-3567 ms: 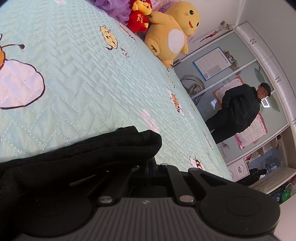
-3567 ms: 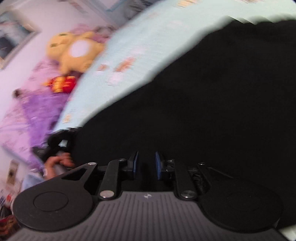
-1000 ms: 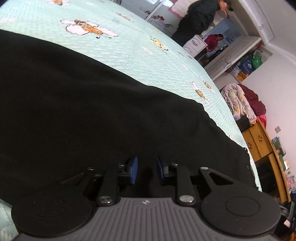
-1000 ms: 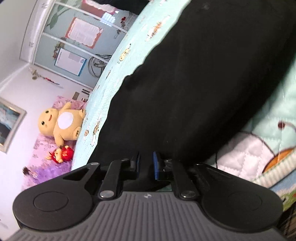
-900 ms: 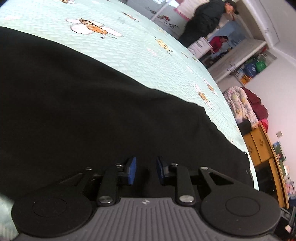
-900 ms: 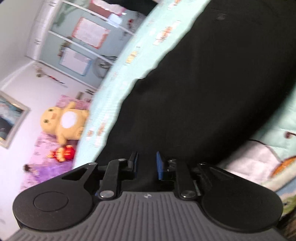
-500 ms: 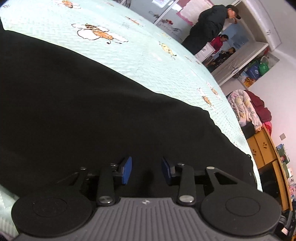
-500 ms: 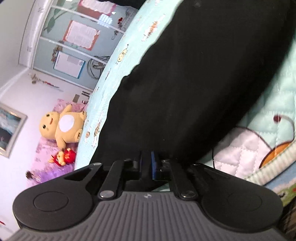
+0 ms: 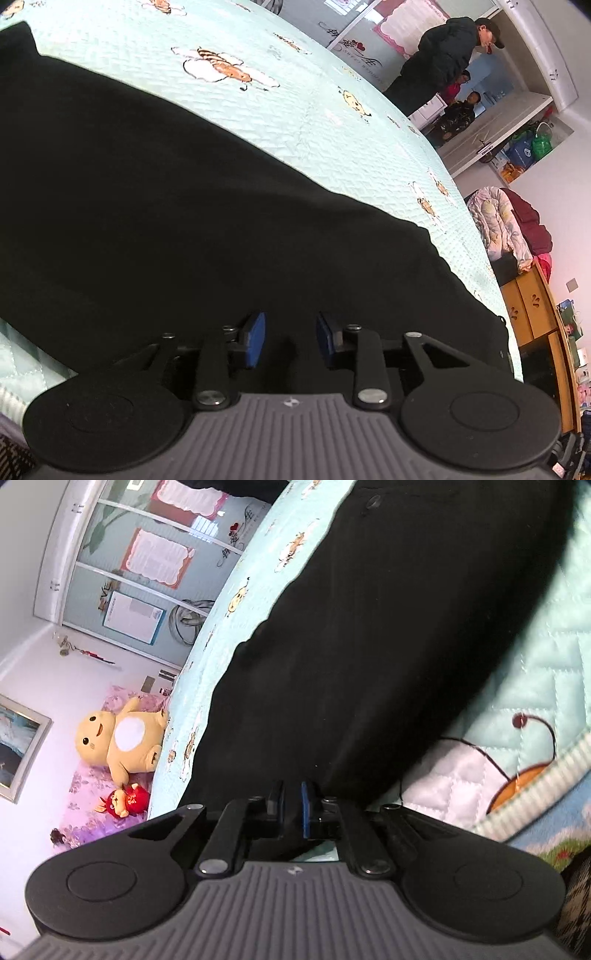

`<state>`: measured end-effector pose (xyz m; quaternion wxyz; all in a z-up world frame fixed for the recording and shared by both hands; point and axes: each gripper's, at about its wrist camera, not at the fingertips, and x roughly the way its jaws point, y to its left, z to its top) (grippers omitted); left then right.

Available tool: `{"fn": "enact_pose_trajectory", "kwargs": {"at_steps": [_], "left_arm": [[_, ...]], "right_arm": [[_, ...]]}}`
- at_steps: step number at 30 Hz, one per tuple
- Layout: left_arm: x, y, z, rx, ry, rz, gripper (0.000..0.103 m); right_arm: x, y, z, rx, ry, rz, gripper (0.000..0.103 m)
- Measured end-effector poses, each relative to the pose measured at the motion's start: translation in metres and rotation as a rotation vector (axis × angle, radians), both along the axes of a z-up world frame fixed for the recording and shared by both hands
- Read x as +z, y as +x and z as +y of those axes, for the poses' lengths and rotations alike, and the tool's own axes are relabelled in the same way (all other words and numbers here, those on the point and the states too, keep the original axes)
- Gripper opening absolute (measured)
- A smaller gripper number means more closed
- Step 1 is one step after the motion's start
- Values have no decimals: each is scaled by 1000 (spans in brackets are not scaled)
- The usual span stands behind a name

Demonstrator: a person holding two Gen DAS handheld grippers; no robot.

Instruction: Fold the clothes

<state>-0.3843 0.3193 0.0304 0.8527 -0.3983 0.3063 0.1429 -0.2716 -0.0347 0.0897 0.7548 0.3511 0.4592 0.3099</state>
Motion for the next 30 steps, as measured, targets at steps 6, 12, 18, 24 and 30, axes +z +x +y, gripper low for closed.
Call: {"fn": "enact_pose_trajectory", "kwargs": {"at_steps": [6, 12, 18, 24, 30], "left_arm": [[18, 29, -20, -119, 39, -52, 37], [-7, 36, -17, -118, 15, -46, 36], [-14, 33, -8, -97, -35, -52, 36], [10, 41, -2, -80, -36, -98, 38], [6, 72, 17, -70, 3, -87, 43]], "right_arm": [[22, 2, 17, 40, 52, -75, 20], [-3, 10, 22, 72, 16, -15, 20], [-4, 15, 16, 89, 36, 6, 19], [20, 16, 34, 113, 55, -104, 22], [4, 17, 46, 150, -64, -127, 19]]}}
